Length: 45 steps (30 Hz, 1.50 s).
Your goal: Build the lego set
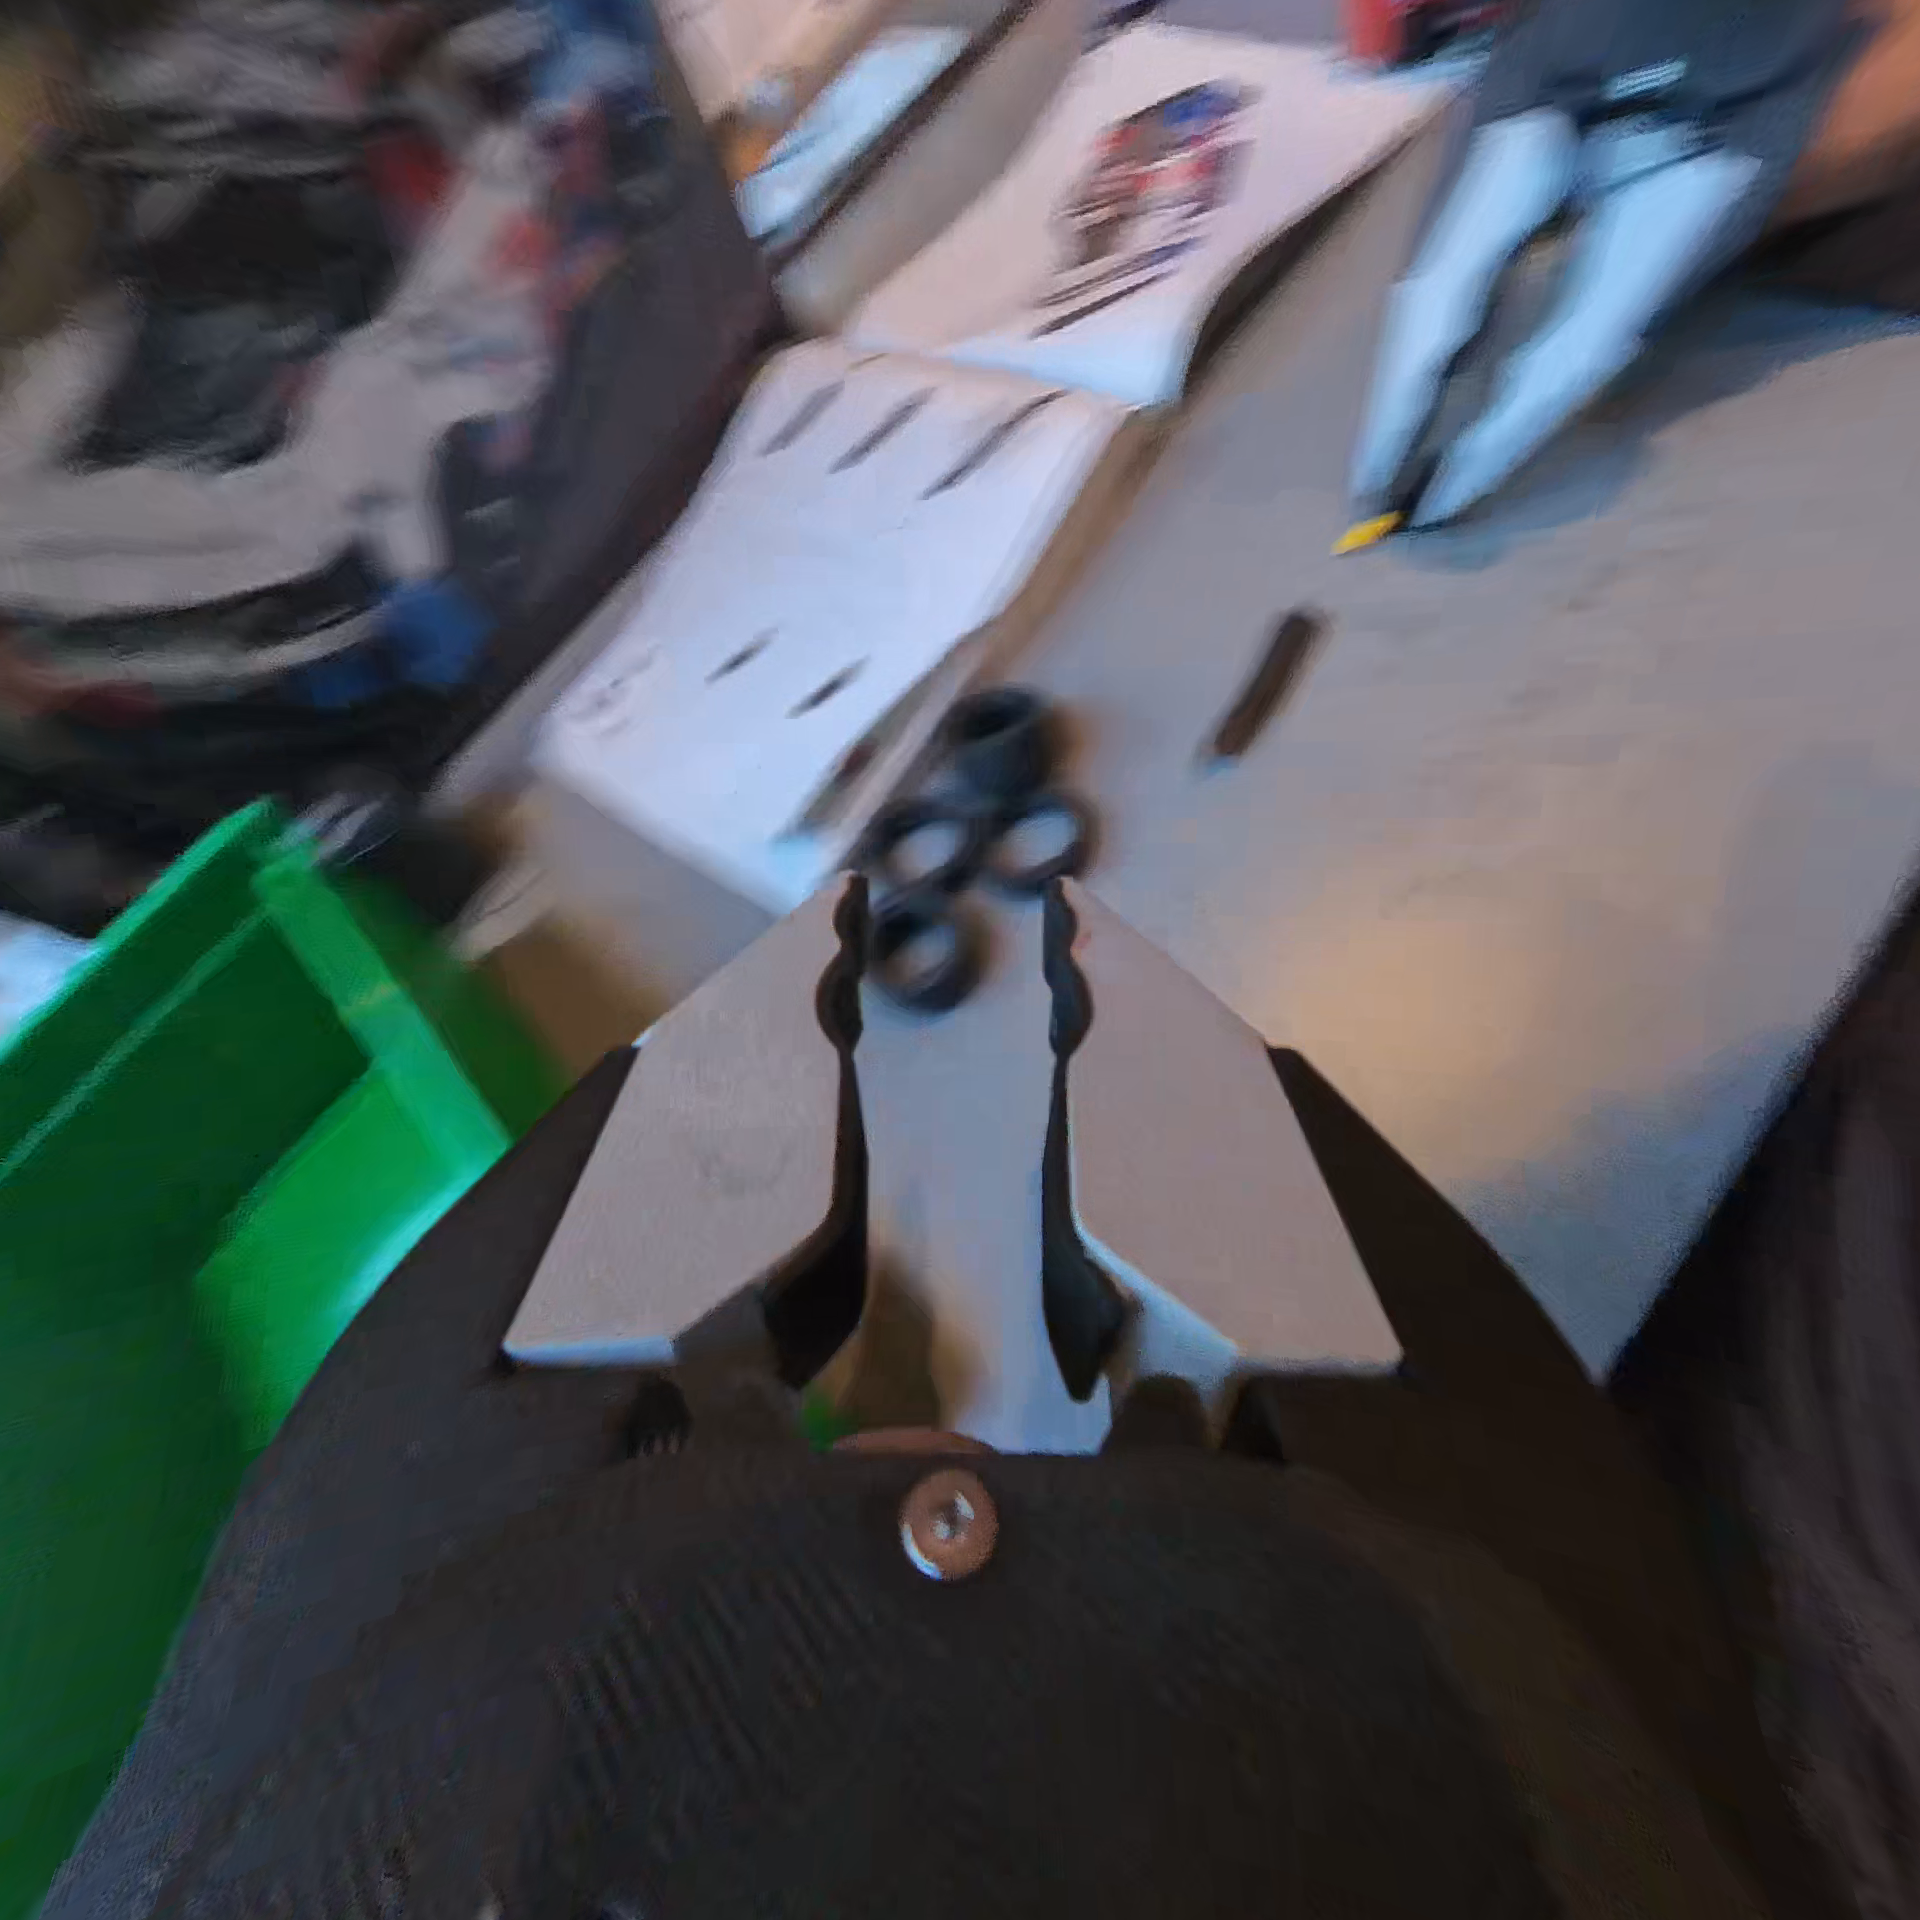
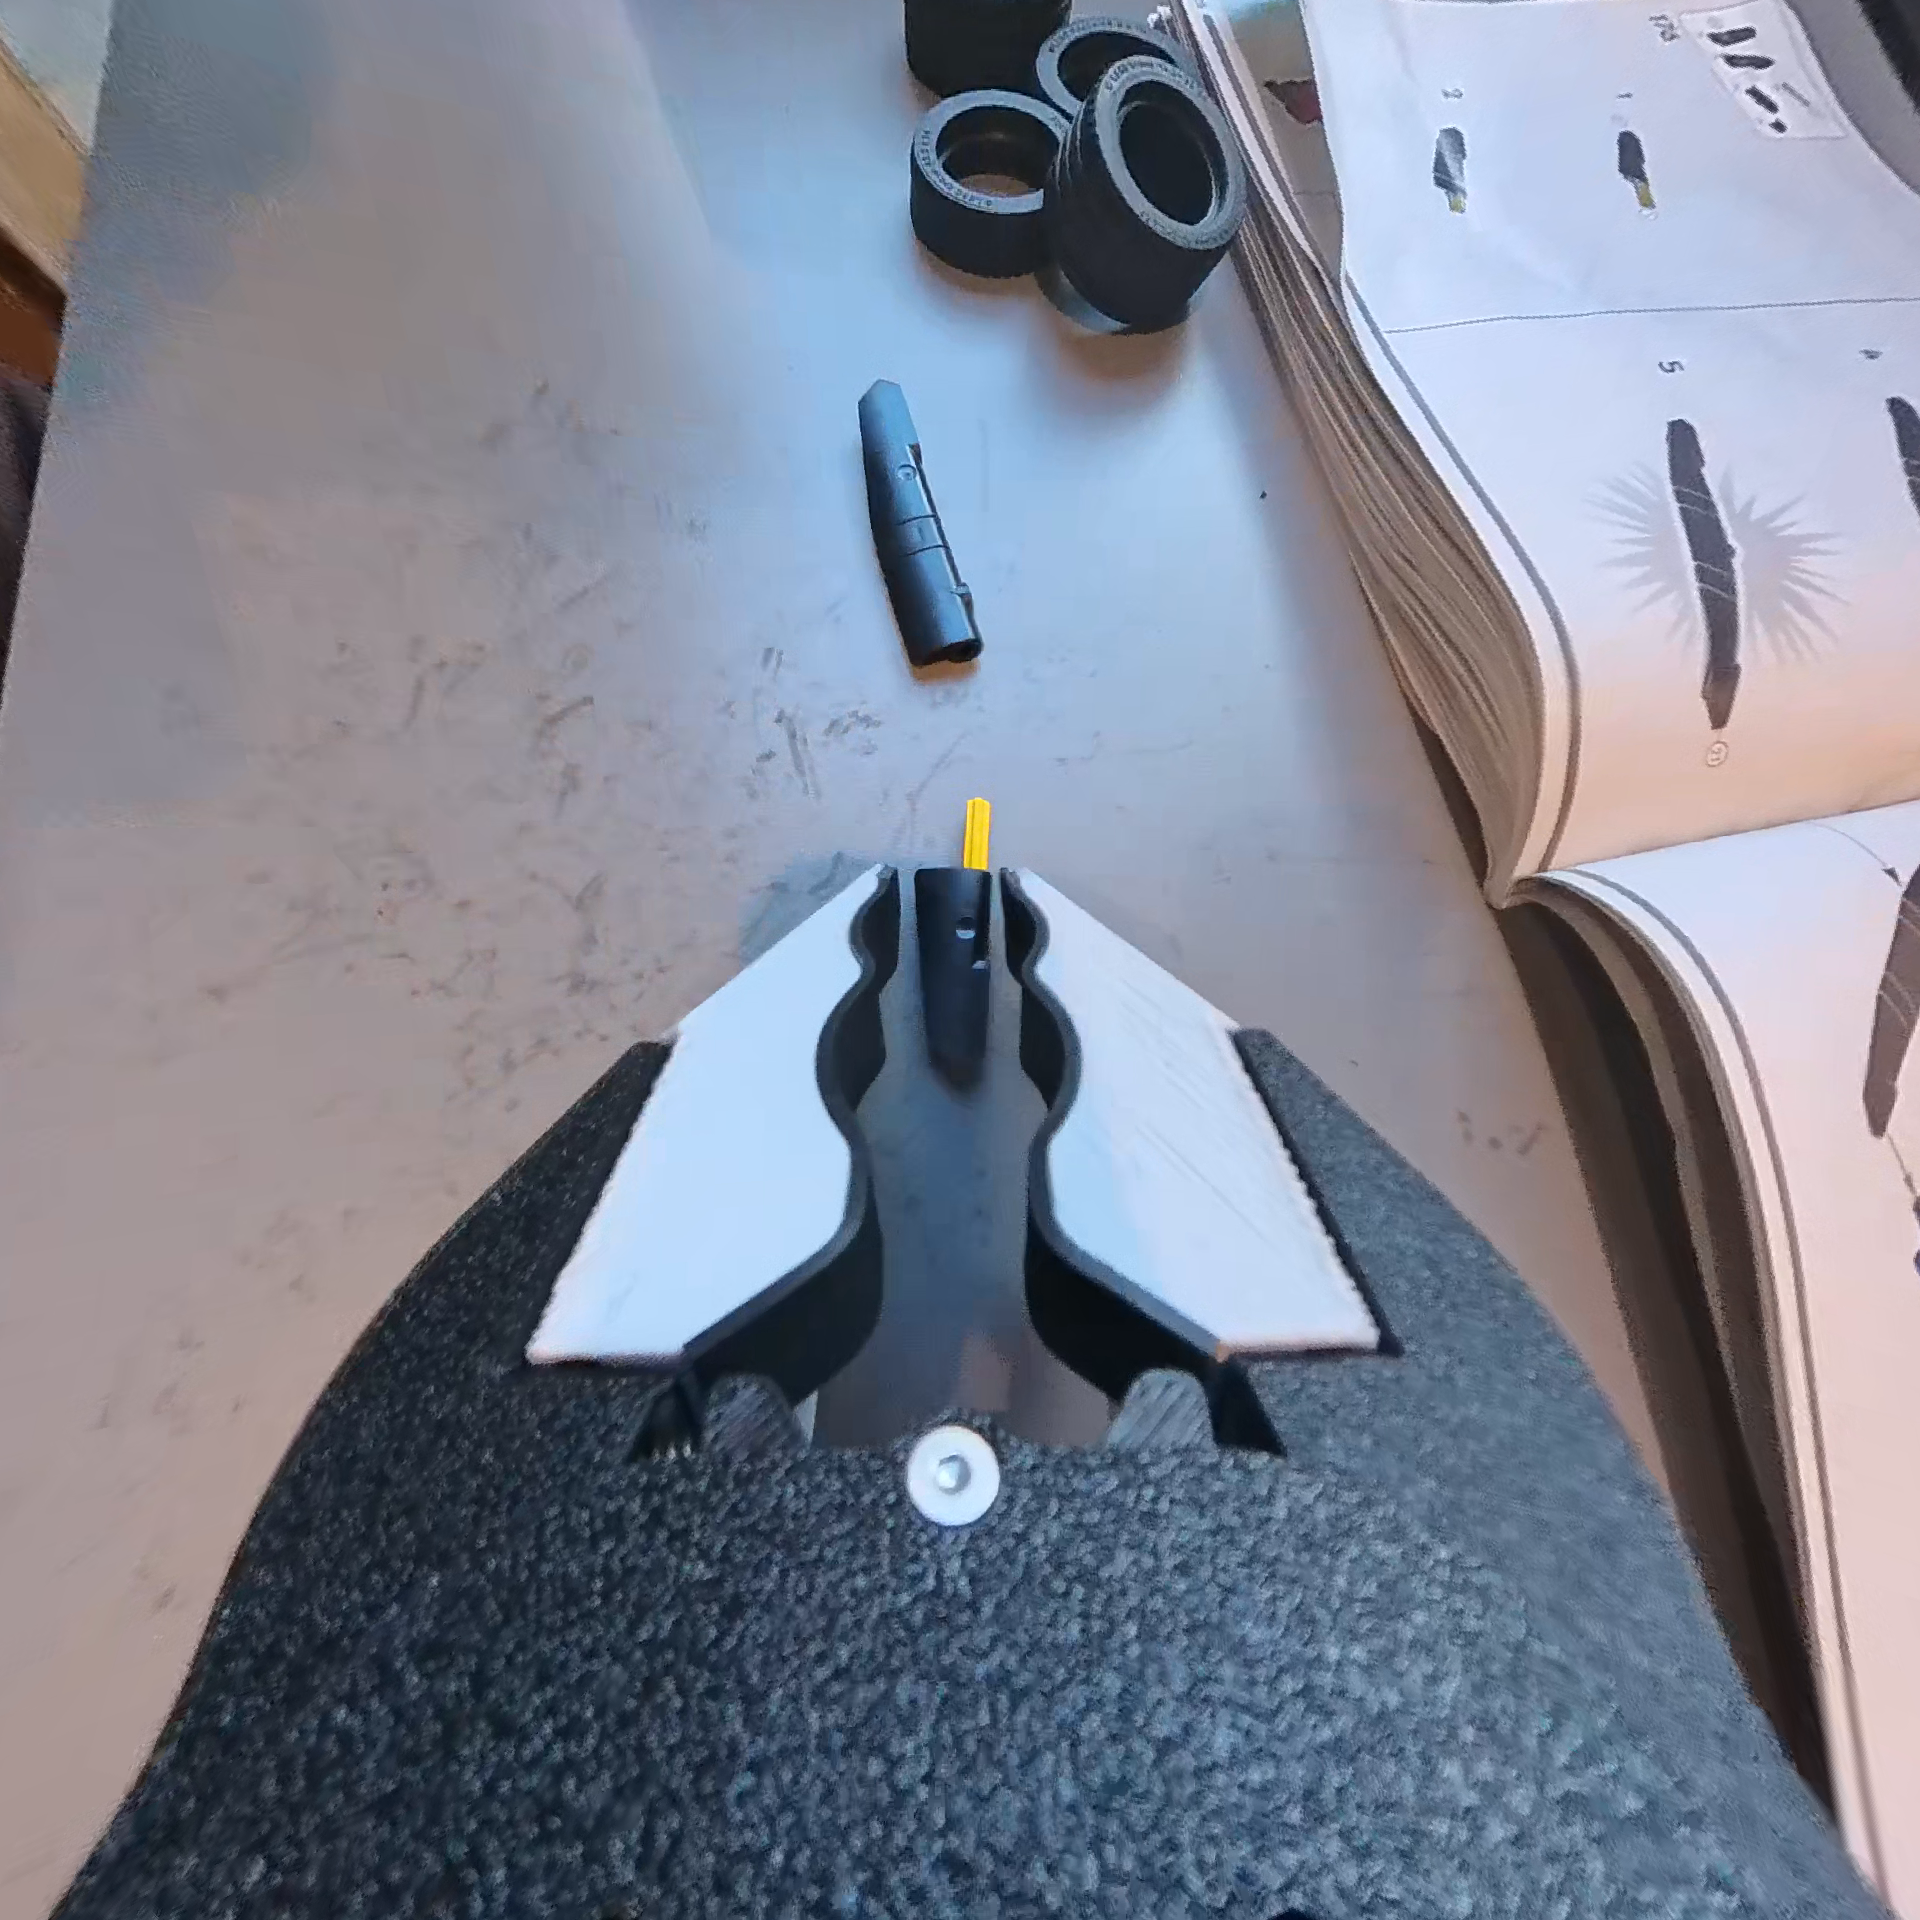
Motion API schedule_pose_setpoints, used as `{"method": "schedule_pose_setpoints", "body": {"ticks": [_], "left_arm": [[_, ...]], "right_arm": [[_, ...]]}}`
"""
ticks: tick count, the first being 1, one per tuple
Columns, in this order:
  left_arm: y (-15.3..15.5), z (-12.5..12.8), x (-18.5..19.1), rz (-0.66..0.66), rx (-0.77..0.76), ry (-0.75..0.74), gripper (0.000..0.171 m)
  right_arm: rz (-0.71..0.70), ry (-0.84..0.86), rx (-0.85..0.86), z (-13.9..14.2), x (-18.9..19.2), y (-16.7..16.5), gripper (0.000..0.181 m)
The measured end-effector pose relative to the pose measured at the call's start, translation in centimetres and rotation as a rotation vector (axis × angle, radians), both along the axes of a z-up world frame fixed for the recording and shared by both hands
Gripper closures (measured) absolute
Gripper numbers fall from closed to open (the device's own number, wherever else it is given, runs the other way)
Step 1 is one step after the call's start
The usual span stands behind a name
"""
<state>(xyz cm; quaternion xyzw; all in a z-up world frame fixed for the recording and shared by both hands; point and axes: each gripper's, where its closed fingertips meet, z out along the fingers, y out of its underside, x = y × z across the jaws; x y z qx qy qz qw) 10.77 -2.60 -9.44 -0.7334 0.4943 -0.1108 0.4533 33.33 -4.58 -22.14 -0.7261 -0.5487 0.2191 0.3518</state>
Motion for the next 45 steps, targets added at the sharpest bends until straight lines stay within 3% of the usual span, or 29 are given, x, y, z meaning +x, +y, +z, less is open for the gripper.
{"method": "schedule_pose_setpoints", "body": {"ticks": [2,5,9,13,20,25,26,27,28,32,34,37,39,45], "left_arm": [[2.7,1.6,-6.6,0.191,0.035,0.061,0.140],[5.6,1.8,-15.2,0.429,0.001,0.074,0.140],[8.4,-1.4,-21.6,0.554,-0.111,0.108,0.139],[11.8,-4.5,-21.3,0.428,-0.199,0.182,0.143],[16.6,-9.1,-21.3,0.115,-0.213,0.712,0.140],[17.2,-11.5,-21.5,-0.114,-0.322,0.870,0.131],[17.2,-12.2,-21.2,-0.143,-0.355,0.868,0.139],[17.1,-12.8,-20.9,-0.159,-0.398,0.851,0.171],[18.0,-12.8,-20.1,-0.159,-0.372,0.805,0.171],[18.1,-12.5,-19.8,-0.196,-0.282,0.899,0.171],[18.3,-10.6,-18.9,-0.161,-0.257,0.794,0.171],[19.4,-6.2,-17.3,-0.057,-0.211,0.510,0.171],[20.1,-4.8,-17.5,0.001,-0.182,0.423,0.171],[20.2,-7.0,-20.0,0.129,-0.327,0.453,0.171]], "right_arm": [[-0.004,-0.022,0.023,-0.2,0.0,0.1,0.163],[-0.025,-0.038,0.037,-0.4,0.0,0.4,0.162],[-0.044,-0.038,0.043,-0.3,0.1,0.6,0.158],[-0.065,-0.037,0.044,-0.3,0.2,0.8,0.154],[-0.078,-0.037,0.046,-0.3,0.3,0.8,0.154],[-0.064,-0.029,0.030,-0.4,0.2,0.7,0.156],[-0.060,-0.029,0.028,-0.4,0.2,0.6,0.157],[-0.057,-0.030,0.030,-0.4,0.2,0.6,0.158],[-0.053,-0.032,0.035,-0.4,0.2,0.5,0.159],[-0.046,-0.030,0.034,-0.4,0.1,0.4,0.162],[-0.044,-0.023,0.027,-0.3,0.1,0.4,0.162],[-0.043,-0.017,0.022,-0.3,0.1,0.4,0.162],[-0.043,-0.019,0.021,-0.3,0.2,0.4,0.162],[-0.053,-0.024,0.023,-0.4,0.2,0.5,0.164]]}}
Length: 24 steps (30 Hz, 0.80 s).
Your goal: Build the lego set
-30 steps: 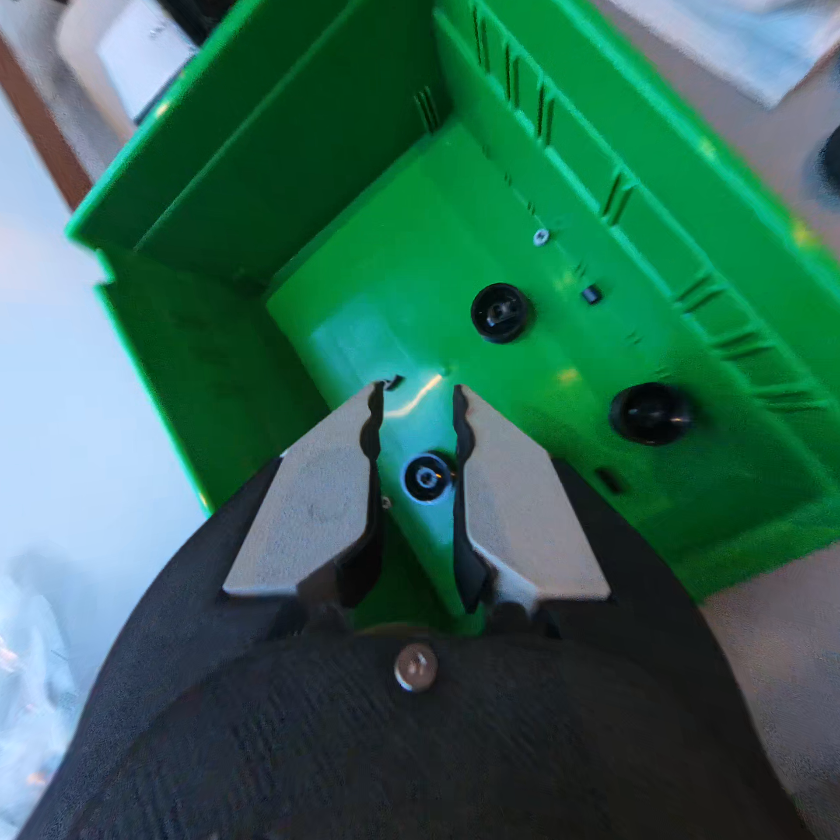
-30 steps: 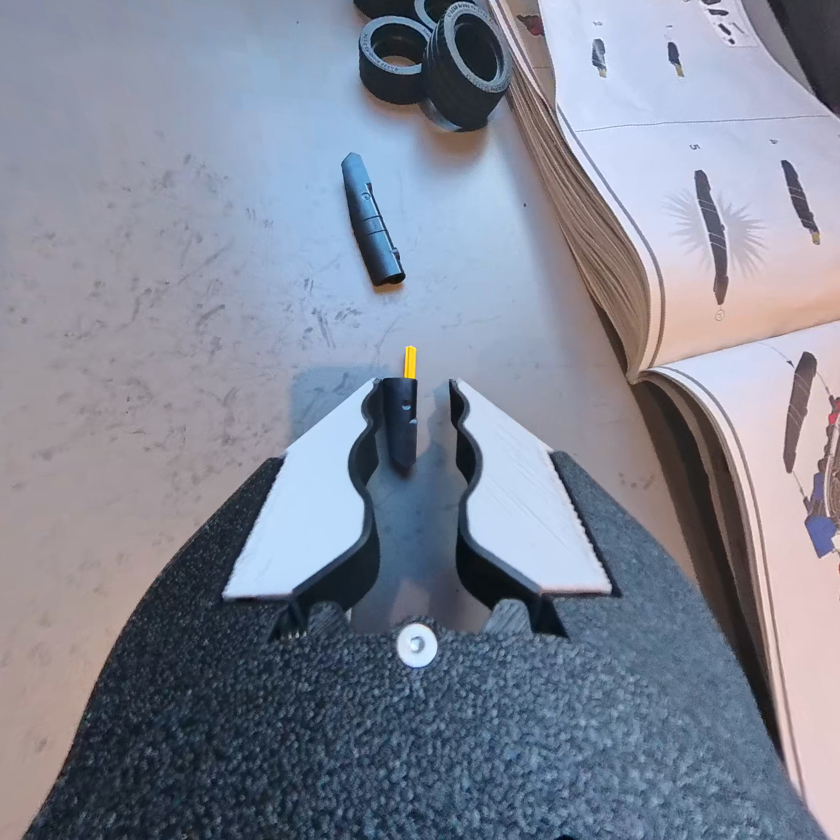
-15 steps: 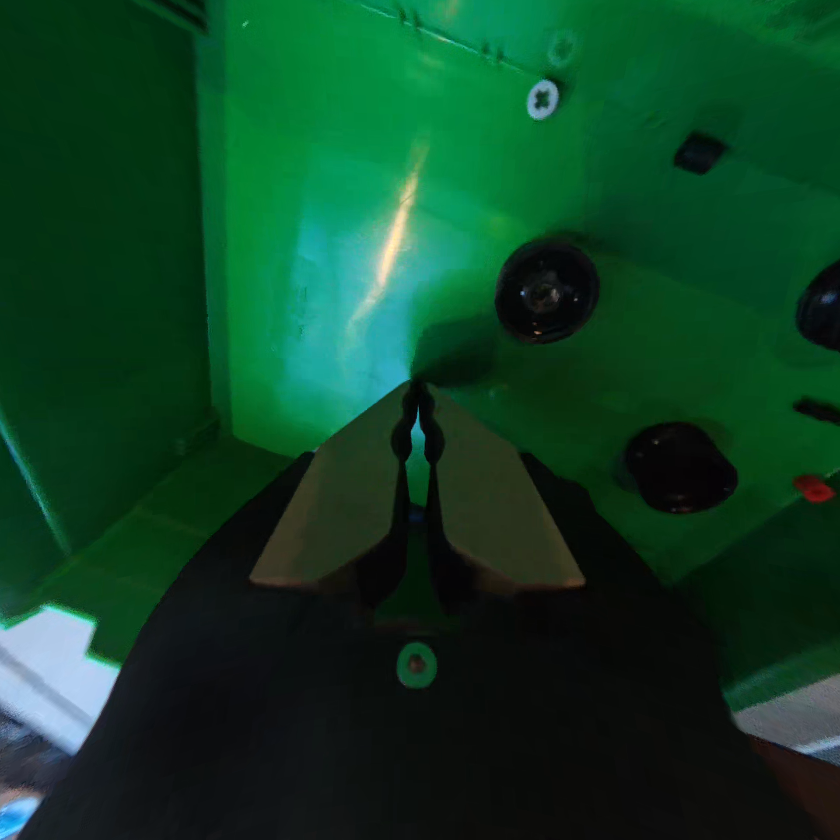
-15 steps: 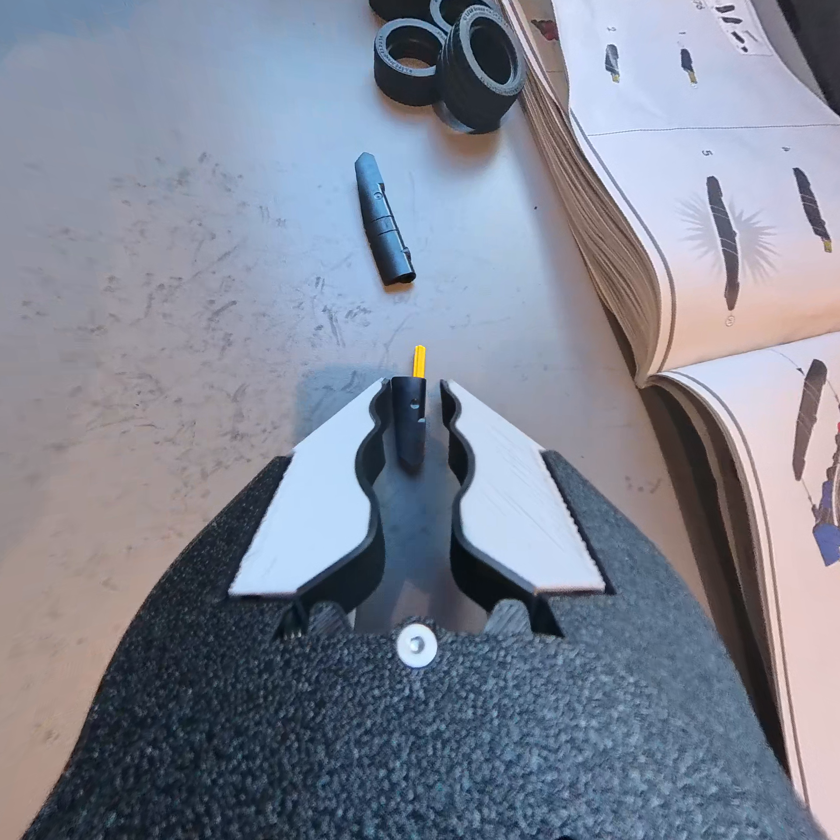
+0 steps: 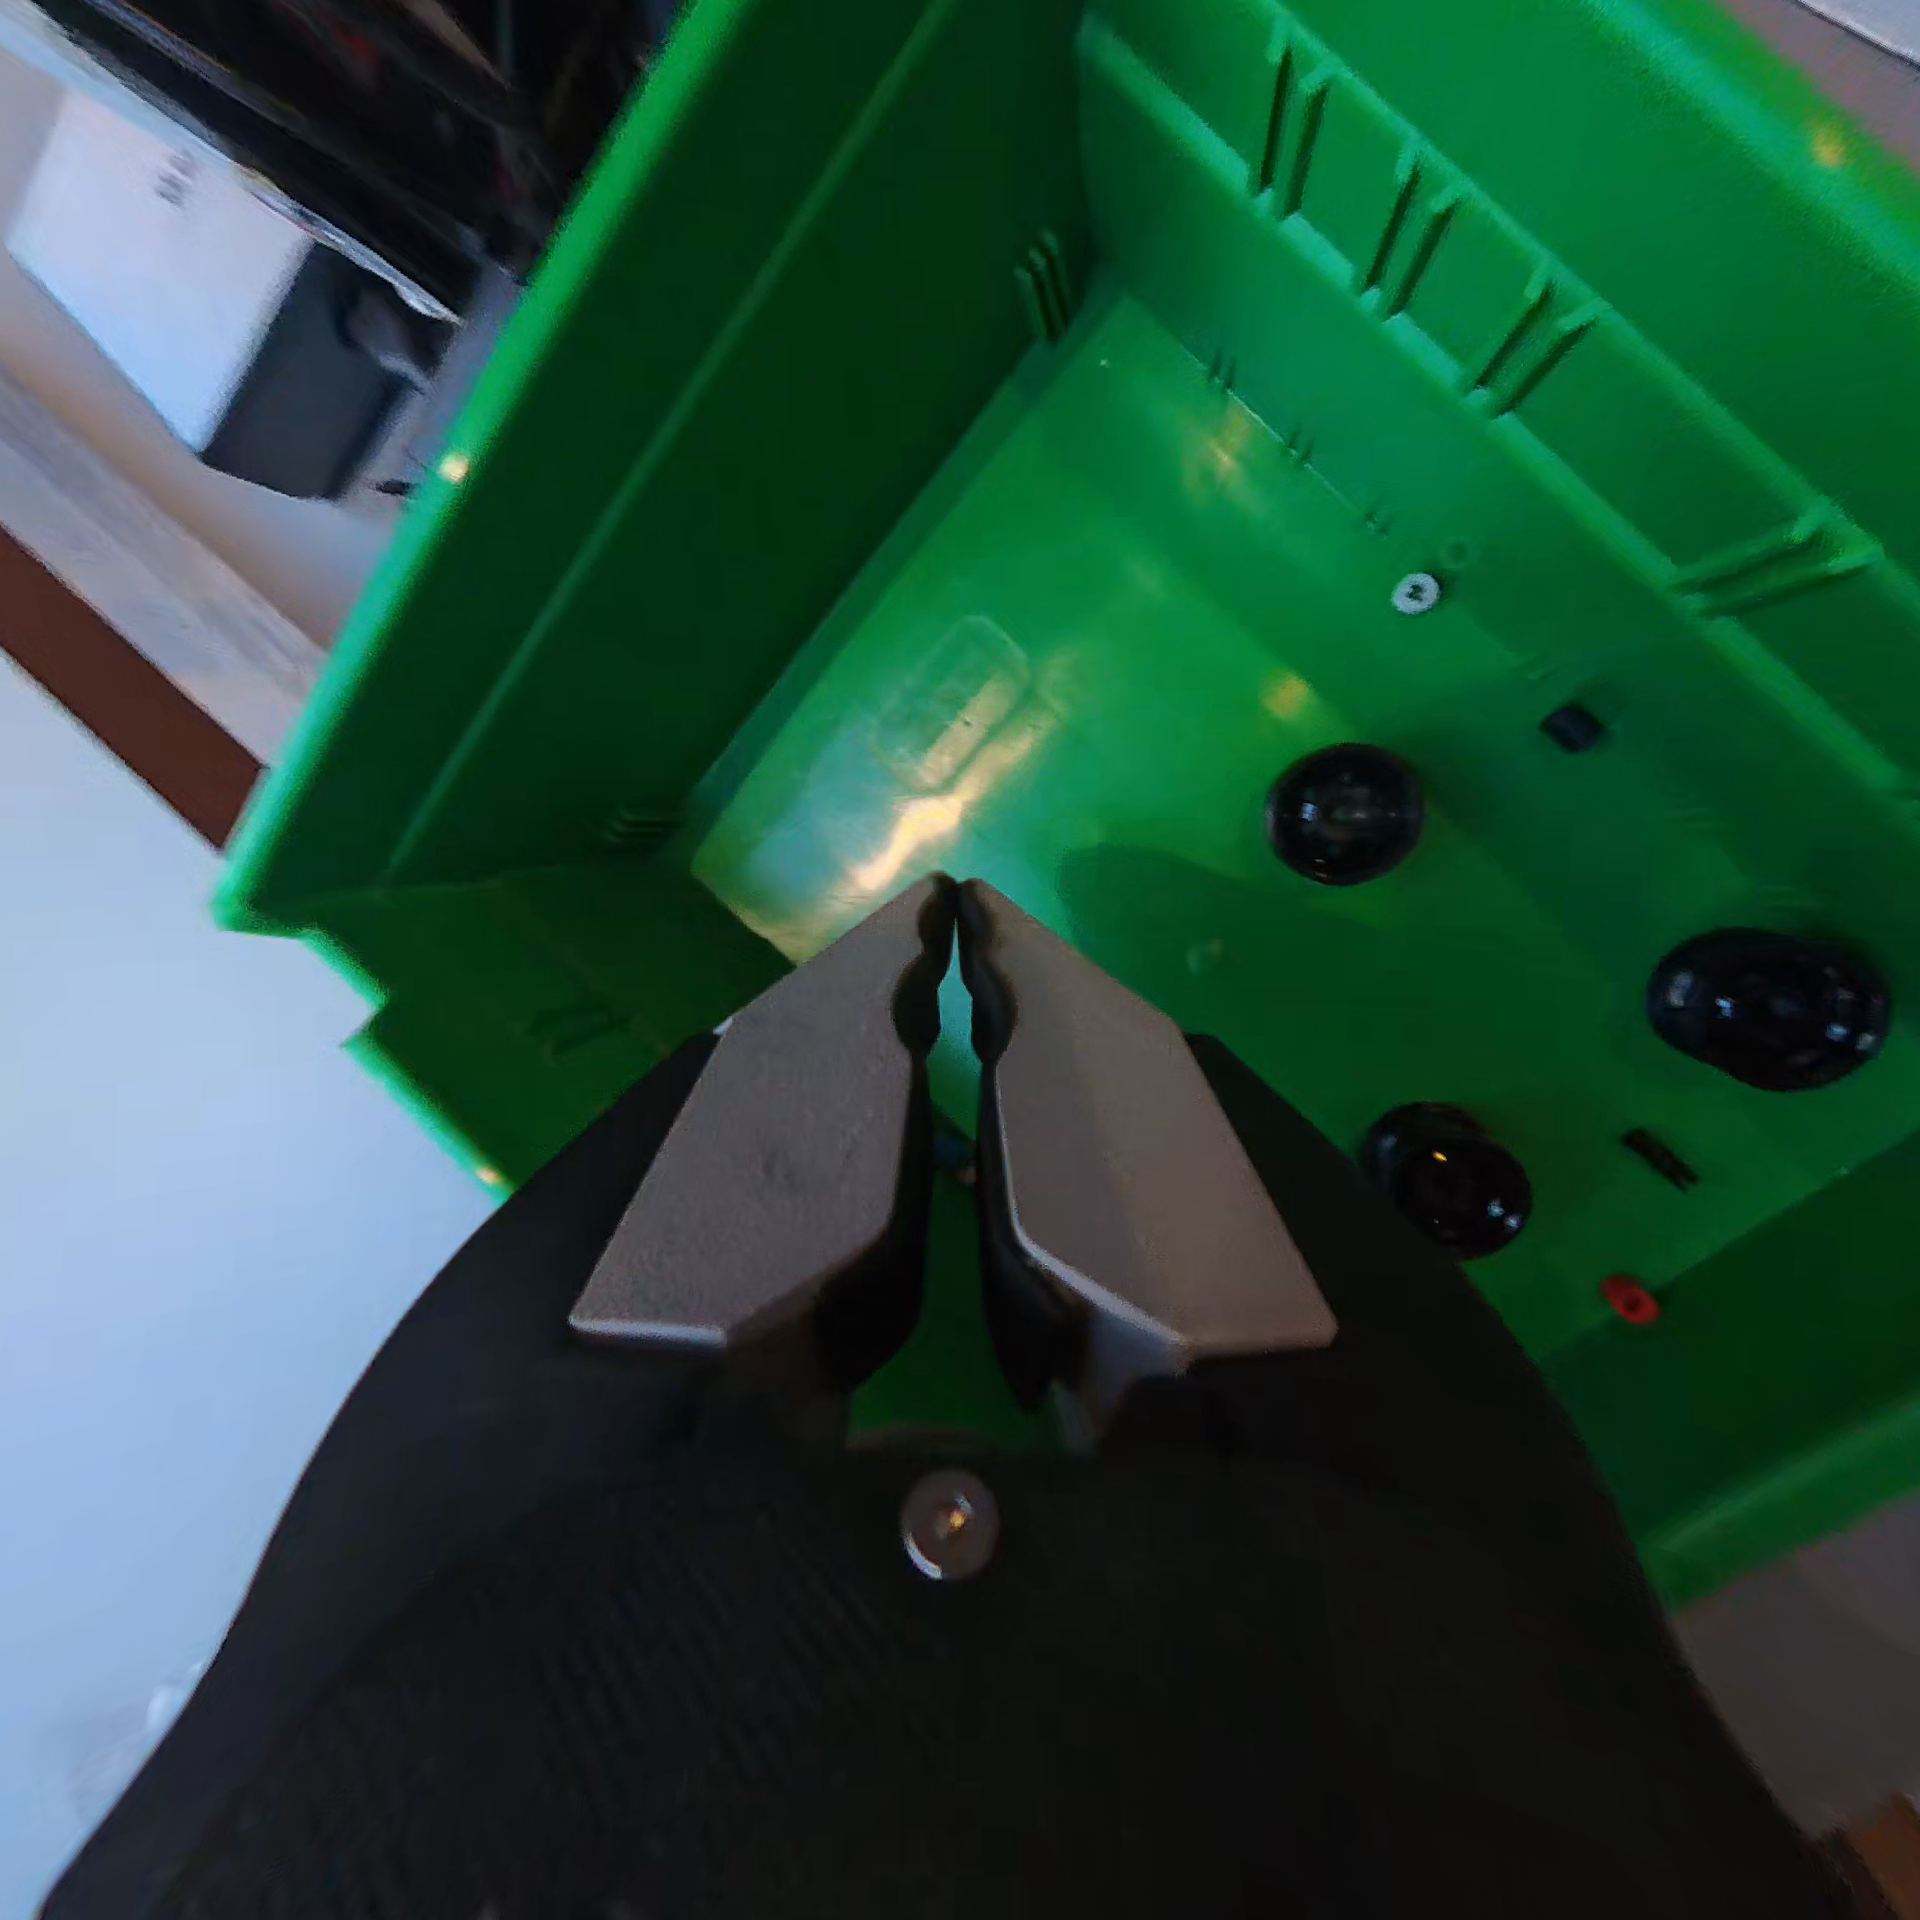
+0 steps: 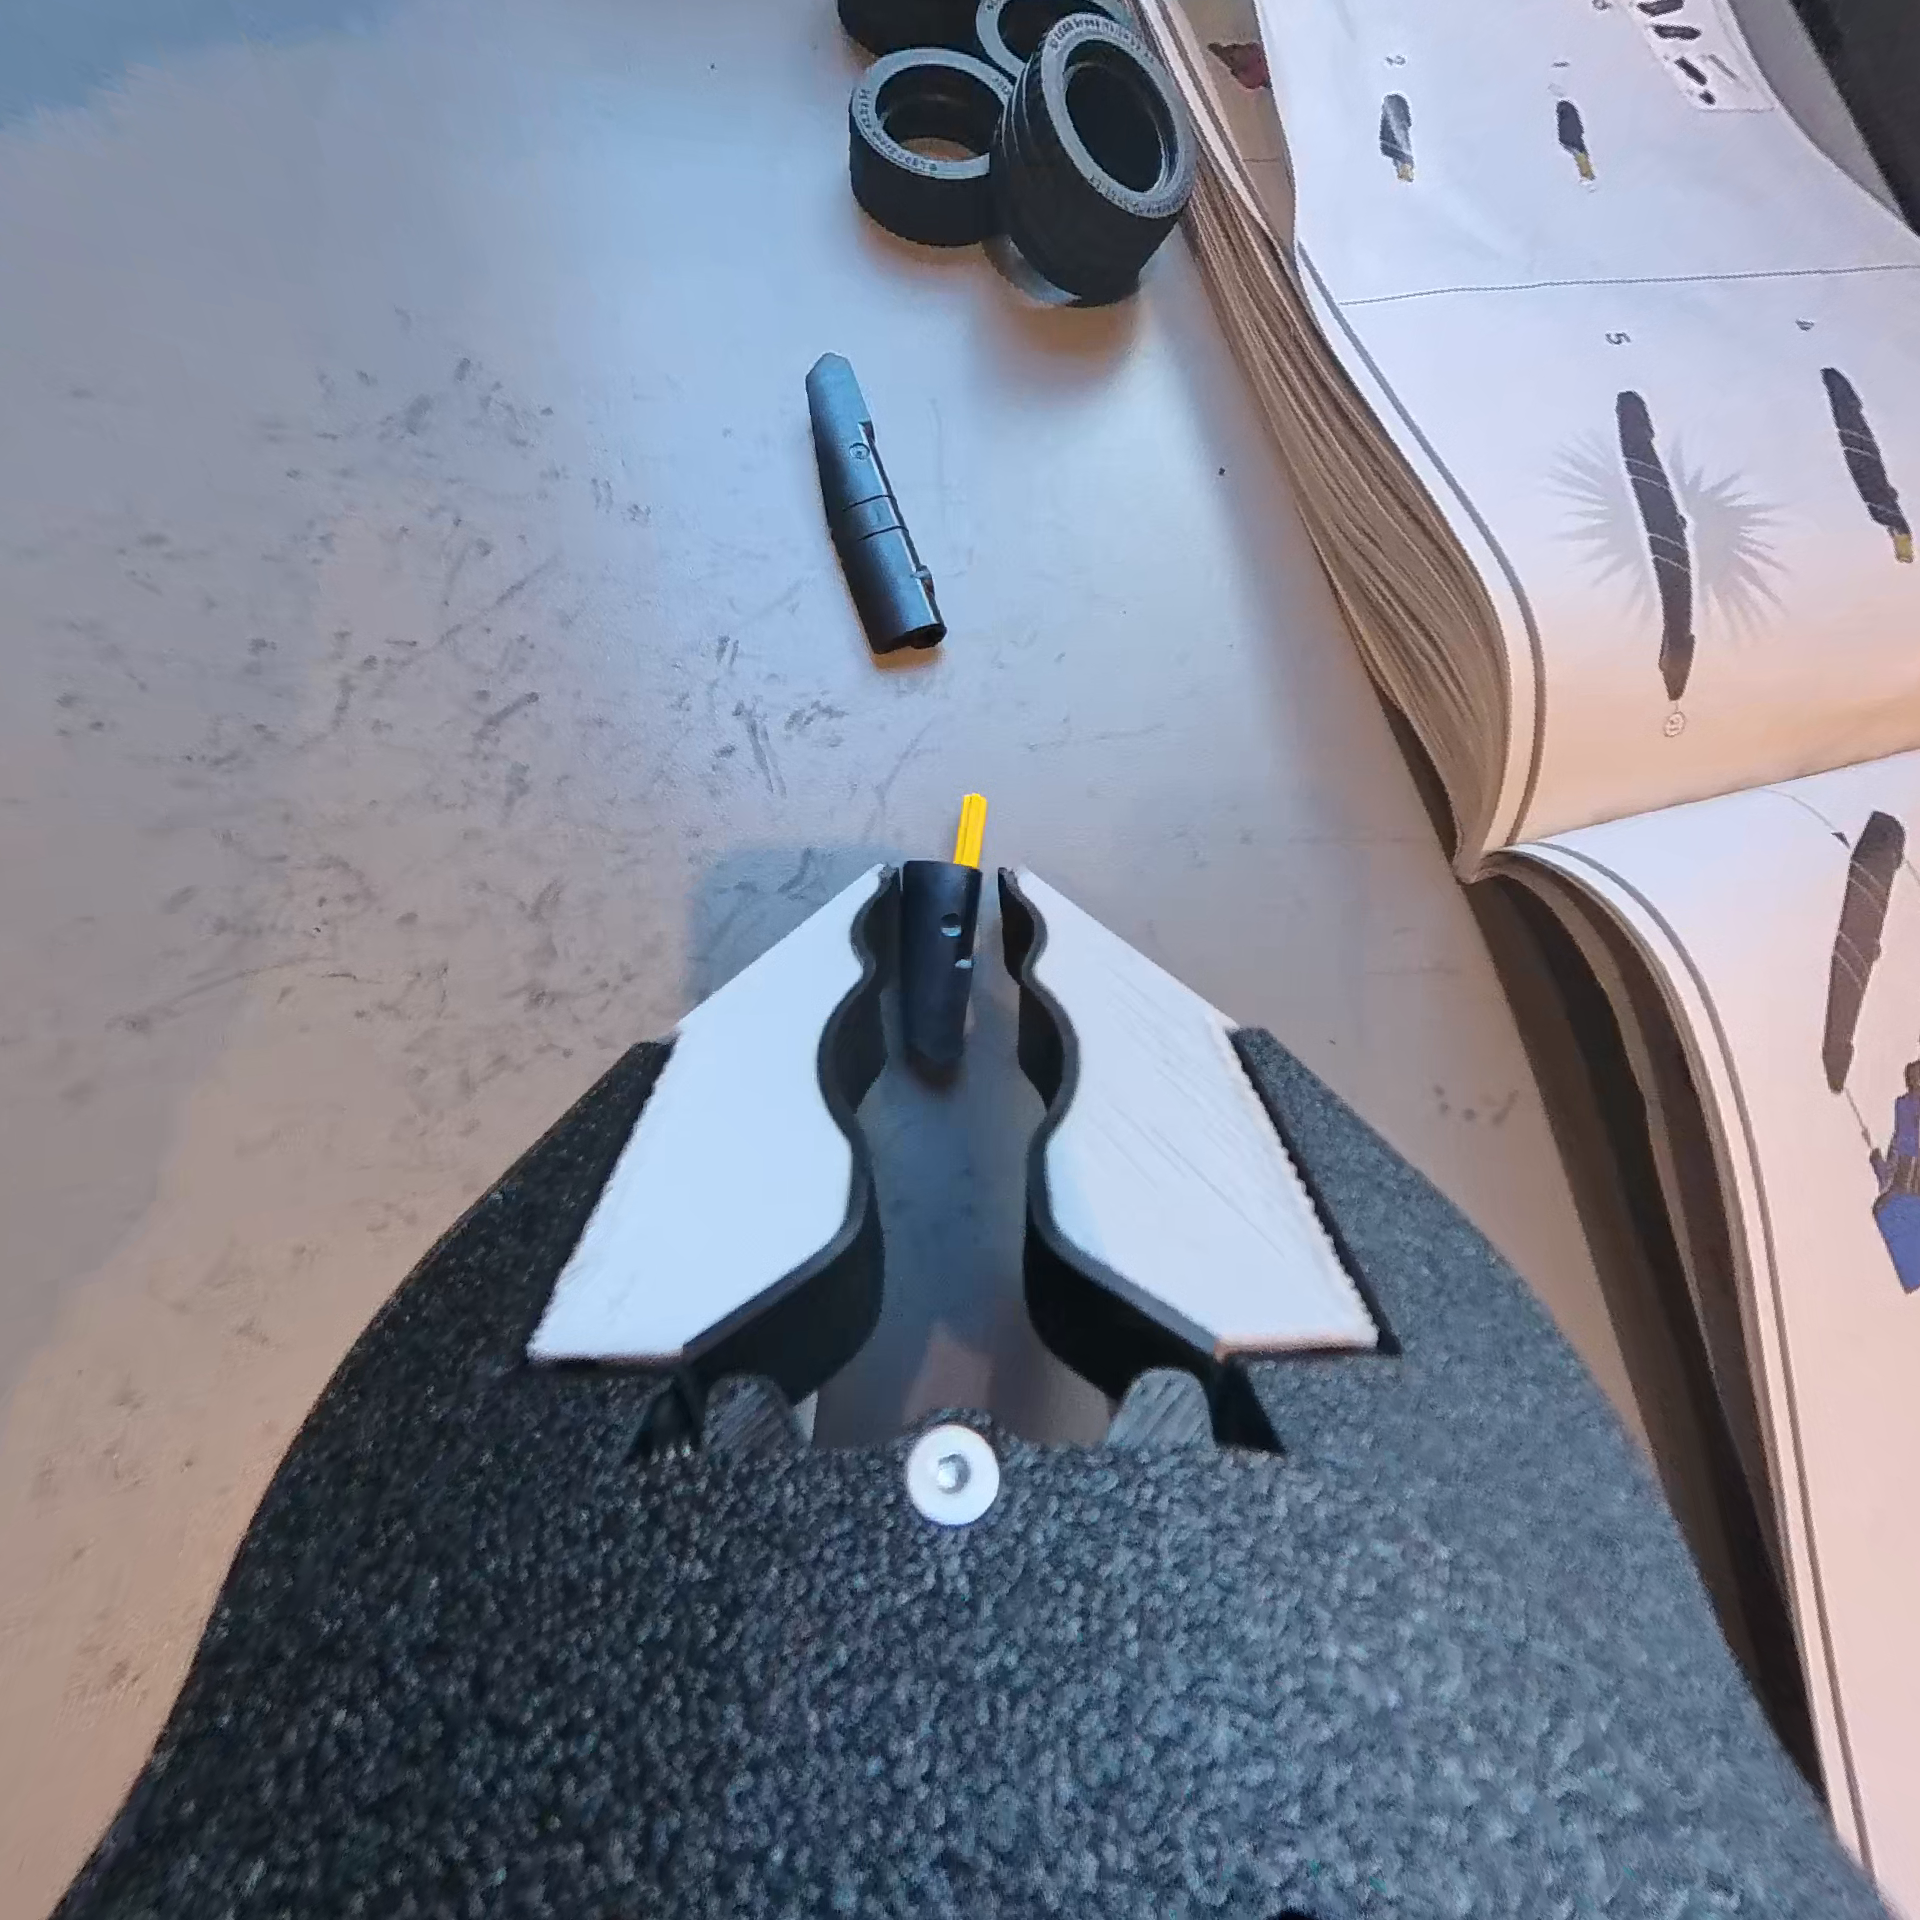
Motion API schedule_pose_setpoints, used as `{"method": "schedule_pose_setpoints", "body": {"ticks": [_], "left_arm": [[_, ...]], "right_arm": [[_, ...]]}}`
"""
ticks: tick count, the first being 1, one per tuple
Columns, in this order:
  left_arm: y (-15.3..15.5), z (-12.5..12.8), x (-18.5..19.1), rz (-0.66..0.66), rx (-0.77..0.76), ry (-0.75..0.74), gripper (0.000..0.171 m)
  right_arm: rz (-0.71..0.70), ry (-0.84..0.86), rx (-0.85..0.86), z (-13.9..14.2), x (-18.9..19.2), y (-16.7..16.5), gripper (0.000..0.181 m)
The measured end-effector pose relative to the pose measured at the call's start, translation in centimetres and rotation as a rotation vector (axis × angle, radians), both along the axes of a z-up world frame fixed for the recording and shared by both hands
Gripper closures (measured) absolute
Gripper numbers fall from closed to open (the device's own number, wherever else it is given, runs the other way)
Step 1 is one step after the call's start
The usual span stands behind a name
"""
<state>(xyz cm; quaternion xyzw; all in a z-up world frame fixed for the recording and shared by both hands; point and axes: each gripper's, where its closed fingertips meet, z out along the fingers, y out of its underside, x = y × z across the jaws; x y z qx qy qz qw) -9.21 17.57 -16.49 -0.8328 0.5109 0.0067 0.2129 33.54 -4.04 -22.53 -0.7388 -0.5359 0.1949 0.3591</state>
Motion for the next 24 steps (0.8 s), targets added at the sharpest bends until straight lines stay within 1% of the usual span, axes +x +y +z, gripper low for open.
{"method": "schedule_pose_setpoints", "body": {"ticks": [1,3,5,6,7,9,10,11,13,15,16,17,20,22,24], "left_arm": [[-0.5,-0.7,-0.2,0.009,-0.043,0.015,0.171],[-1.7,-2.6,-1.0,0.031,-0.142,0.094,0.171],[-2.7,-4.2,-2.0,0.011,-0.205,0.176,0.171],[-2.9,-4.6,-2.2,-0.010,-0.210,0.206,0.150],[-2.9,-4.8,-2.5,-0.017,-0.205,0.241,0.125],[-3.1,-4.7,-2.4,-0.055,-0.197,0.264,0.125],[-2.9,-4.4,-2.2,-0.077,-0.174,0.273,0.132],[-2.7,-4.2,-2.1,-0.095,-0.155,0.278,0.148],[-2.9,-4.5,-2.1,-0.118,-0.183,0.292,0.151],[-3.1,-5.3,-3.3,-0.112,-0.218,0.381,0.155],[-3.1,-5.7,-4.0,-0.110,-0.230,0.427,0.167],[-3.0,-5.7,-4.0,-0.107,-0.225,0.424,0.171],[-3.1,-5.7,-3.9,-0.055,-0.233,0.402,0.171],[-3.4,-5.7,-3.8,-0.043,-0.230,0.404,0.171],[-3.6,-4.9,-3.4,-0.019,-0.206,0.401,0.171]], "right_arm": [[-0.004,-0.002,0.001,0.0,0.0,0.1,0.164],[-0.008,-0.005,0.004,0.0,0.0,0.1,0.164],[-0.012,-0.005,0.009,0.0,0.1,0.2,0.164],[-0.012,-0.006,0.011,0.0,0.1,0.1,0.164],[-0.012,-0.007,0.012,0.0,0.1,0.1,0.164],[-0.013,-0.007,0.011,-0.1,0.1,0.2,0.164],[-0.014,-0.006,0.010,-0.1,0.1,0.2,0.164],[-0.013,-0.006,0.010,-0.1,0.1,0.2,0.164],[-0.010,-0.006,0.011,-0.1,0.0,0.1,0.164],[-0.003,-0.004,0.011,0.0,0.0,0.0,0.164],[0.002,-0.004,0.010,0.0,0.0,0.0,0.164],[0.007,-0.005,0.011,0.0,-0.1,-0.1,0.164],[0.016,-0.007,0.021,0.0,-0.1,-0.2,0.164],[0.023,-0.003,0.019,0.0,-0.1,-0.3,0.165],[0.025,0.013,0.016,0.2,-0.2,-0.4,0.165]]}}
